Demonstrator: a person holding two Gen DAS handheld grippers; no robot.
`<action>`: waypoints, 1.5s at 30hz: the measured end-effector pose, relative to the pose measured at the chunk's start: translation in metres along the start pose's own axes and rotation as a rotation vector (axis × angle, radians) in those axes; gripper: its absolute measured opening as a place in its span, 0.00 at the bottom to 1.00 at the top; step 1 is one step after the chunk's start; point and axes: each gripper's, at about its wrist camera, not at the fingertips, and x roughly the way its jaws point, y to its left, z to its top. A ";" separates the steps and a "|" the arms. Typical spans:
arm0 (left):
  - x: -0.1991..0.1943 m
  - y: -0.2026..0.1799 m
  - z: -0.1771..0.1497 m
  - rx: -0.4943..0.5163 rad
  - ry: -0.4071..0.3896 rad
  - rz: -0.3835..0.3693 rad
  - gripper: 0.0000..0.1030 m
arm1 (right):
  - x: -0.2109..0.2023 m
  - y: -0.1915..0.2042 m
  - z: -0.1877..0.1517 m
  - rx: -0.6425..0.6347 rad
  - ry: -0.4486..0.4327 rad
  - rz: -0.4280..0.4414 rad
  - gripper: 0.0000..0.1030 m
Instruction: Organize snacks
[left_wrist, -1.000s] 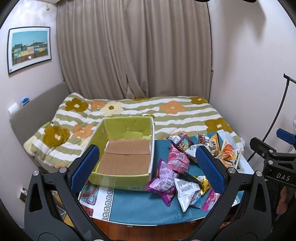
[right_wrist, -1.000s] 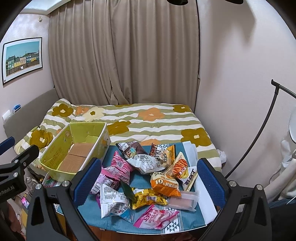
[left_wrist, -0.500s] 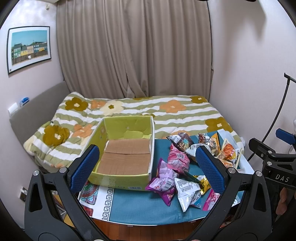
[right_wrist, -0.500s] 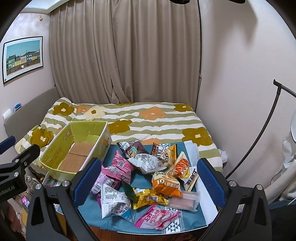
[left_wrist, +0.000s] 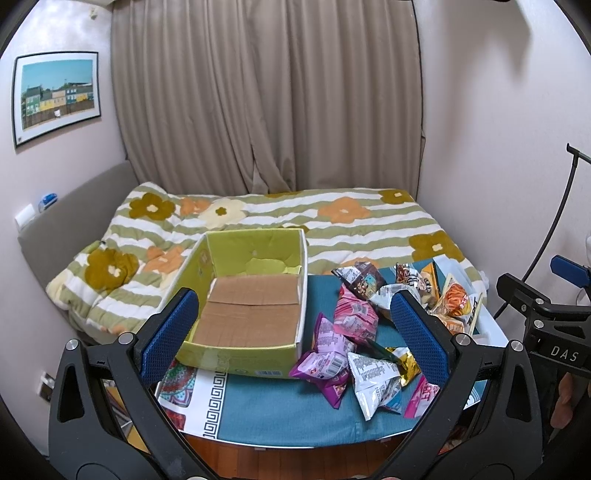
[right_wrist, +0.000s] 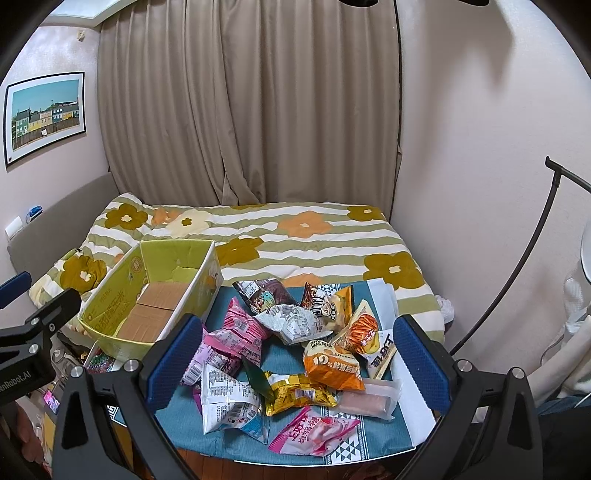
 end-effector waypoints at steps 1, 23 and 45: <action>0.000 0.000 0.000 0.000 0.000 0.000 1.00 | 0.000 0.000 0.000 0.000 0.000 -0.001 1.00; 0.012 0.003 -0.009 0.000 0.037 -0.027 1.00 | 0.001 0.000 -0.002 0.010 0.010 -0.011 1.00; 0.132 -0.070 -0.107 -0.025 0.426 -0.177 1.00 | 0.085 -0.078 -0.058 0.062 0.259 -0.040 1.00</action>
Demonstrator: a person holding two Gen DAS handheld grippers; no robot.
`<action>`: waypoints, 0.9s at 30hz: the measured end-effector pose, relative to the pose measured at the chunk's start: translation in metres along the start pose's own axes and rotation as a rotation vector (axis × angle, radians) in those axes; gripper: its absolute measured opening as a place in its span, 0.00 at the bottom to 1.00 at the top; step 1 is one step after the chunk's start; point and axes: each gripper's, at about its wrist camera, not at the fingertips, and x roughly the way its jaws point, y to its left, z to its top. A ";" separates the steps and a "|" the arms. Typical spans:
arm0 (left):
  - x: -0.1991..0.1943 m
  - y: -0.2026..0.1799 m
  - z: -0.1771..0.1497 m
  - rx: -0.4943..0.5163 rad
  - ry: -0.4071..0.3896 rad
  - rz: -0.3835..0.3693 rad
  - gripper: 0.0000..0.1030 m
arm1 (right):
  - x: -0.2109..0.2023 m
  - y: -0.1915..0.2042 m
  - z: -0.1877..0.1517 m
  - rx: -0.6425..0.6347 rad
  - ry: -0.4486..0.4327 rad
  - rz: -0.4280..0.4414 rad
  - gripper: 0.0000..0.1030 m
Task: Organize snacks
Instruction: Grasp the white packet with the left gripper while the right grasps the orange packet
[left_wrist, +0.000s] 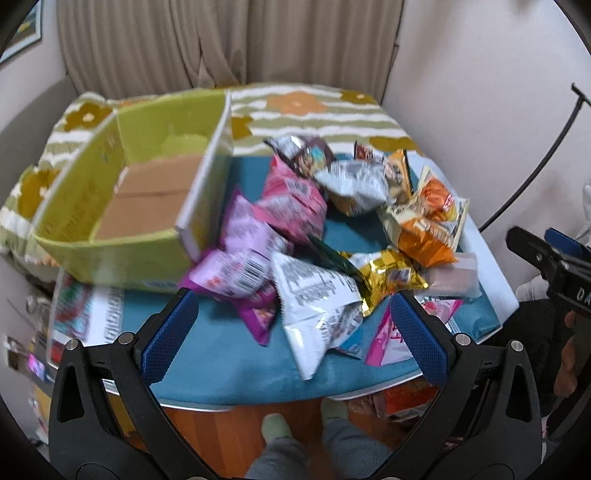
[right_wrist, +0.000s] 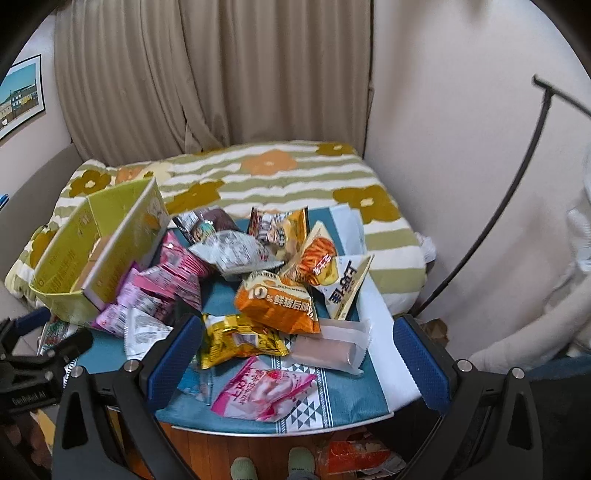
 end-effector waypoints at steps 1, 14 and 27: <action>0.007 -0.003 -0.002 -0.006 0.011 0.005 1.00 | 0.009 -0.003 0.001 -0.004 0.013 0.014 1.00; 0.091 -0.037 -0.016 -0.067 0.100 0.122 0.91 | 0.123 -0.005 0.010 -0.067 0.160 0.223 1.00; 0.115 -0.037 -0.014 -0.087 0.150 0.117 0.69 | 0.158 -0.008 0.018 -0.011 0.209 0.340 1.00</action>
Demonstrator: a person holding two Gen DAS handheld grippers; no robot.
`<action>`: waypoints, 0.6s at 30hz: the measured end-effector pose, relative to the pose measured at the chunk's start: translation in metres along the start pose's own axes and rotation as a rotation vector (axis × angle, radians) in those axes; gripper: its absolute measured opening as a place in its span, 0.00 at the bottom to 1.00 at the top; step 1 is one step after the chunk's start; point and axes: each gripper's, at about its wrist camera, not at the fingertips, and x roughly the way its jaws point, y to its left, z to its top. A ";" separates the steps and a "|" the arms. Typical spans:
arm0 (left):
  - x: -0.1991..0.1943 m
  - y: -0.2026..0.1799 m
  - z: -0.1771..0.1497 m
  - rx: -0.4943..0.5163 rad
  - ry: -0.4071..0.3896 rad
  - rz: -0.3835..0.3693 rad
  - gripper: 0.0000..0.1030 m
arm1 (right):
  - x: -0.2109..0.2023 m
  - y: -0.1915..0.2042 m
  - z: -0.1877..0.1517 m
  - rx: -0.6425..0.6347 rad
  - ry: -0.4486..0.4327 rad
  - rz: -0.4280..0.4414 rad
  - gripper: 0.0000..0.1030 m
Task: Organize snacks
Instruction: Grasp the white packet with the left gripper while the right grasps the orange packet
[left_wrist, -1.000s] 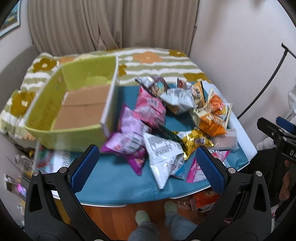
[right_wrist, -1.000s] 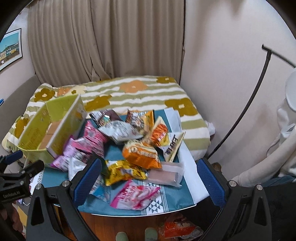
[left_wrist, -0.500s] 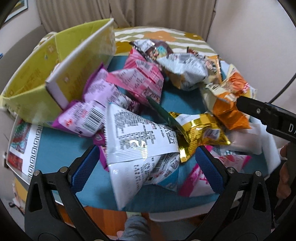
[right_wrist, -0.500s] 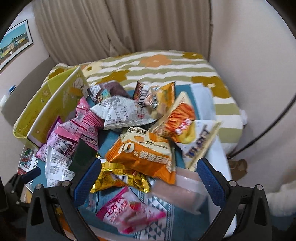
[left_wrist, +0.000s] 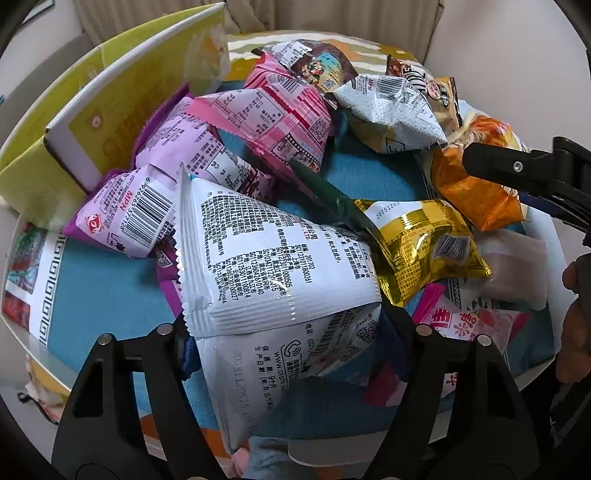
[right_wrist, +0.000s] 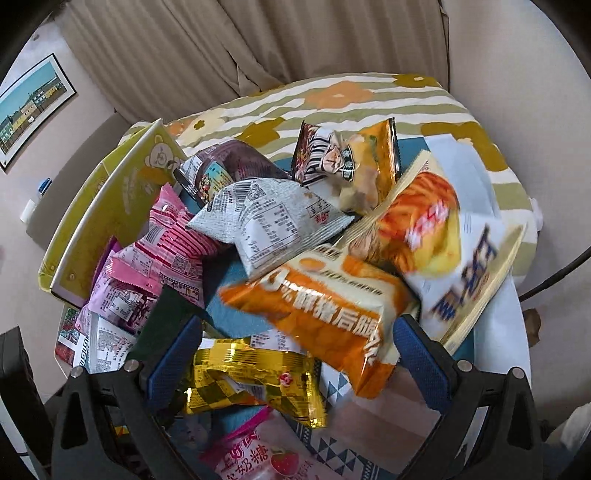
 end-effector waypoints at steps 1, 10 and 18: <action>0.000 0.000 0.001 0.001 0.000 -0.005 0.68 | -0.001 0.000 0.000 -0.003 -0.003 0.001 1.00; -0.004 0.006 -0.003 0.015 0.003 -0.024 0.64 | 0.007 -0.002 0.019 -0.204 0.028 -0.019 1.00; -0.004 0.006 -0.004 0.015 0.008 -0.028 0.65 | 0.046 -0.008 0.038 -0.328 0.154 0.052 1.00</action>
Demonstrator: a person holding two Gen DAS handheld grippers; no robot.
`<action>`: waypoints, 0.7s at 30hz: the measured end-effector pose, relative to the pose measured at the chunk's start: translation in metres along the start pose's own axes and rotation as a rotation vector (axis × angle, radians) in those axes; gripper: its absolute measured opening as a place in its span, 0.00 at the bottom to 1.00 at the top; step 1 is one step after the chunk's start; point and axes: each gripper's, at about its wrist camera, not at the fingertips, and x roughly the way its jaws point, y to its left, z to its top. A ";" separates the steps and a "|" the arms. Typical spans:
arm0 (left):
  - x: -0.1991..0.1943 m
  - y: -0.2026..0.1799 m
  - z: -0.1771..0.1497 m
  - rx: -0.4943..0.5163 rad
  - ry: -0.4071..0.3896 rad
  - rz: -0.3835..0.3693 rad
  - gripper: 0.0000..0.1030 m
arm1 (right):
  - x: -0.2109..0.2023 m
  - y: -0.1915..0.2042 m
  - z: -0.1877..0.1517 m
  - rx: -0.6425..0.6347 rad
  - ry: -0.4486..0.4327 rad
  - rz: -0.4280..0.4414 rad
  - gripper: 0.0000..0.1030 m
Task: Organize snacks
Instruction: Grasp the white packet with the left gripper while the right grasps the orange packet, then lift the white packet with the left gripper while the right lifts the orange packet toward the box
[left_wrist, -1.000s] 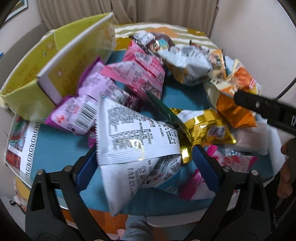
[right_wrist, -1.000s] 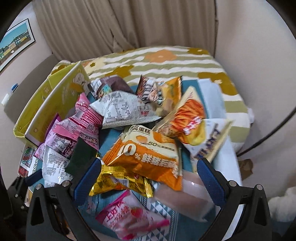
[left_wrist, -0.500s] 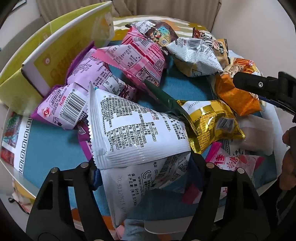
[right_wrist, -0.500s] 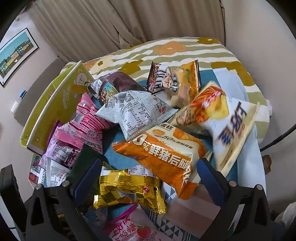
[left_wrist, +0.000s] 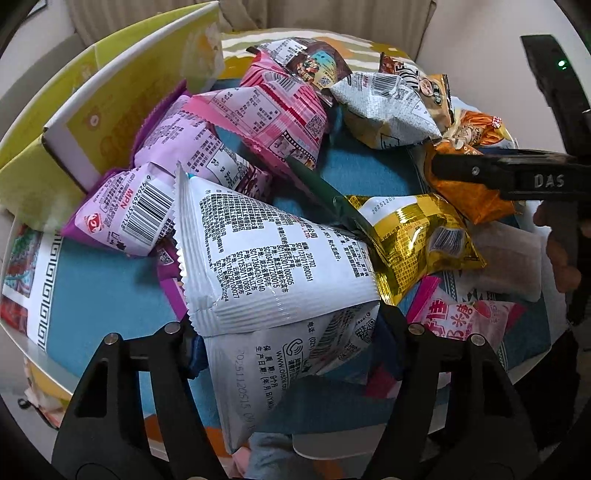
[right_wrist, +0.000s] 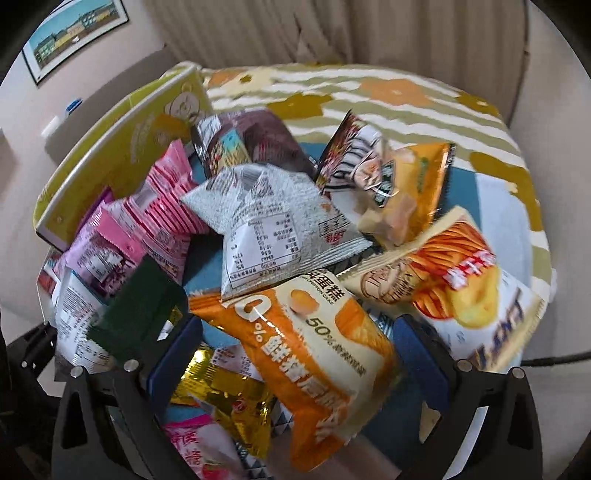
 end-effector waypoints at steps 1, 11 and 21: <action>0.000 0.000 0.001 0.001 0.001 0.000 0.65 | 0.003 -0.001 0.001 -0.009 0.009 0.001 1.00; -0.002 -0.001 0.004 -0.006 -0.003 -0.002 0.64 | 0.023 -0.009 0.001 -0.028 0.031 0.004 0.86; -0.020 0.000 0.000 -0.009 -0.037 0.000 0.63 | -0.003 -0.009 -0.021 -0.004 -0.024 -0.022 0.59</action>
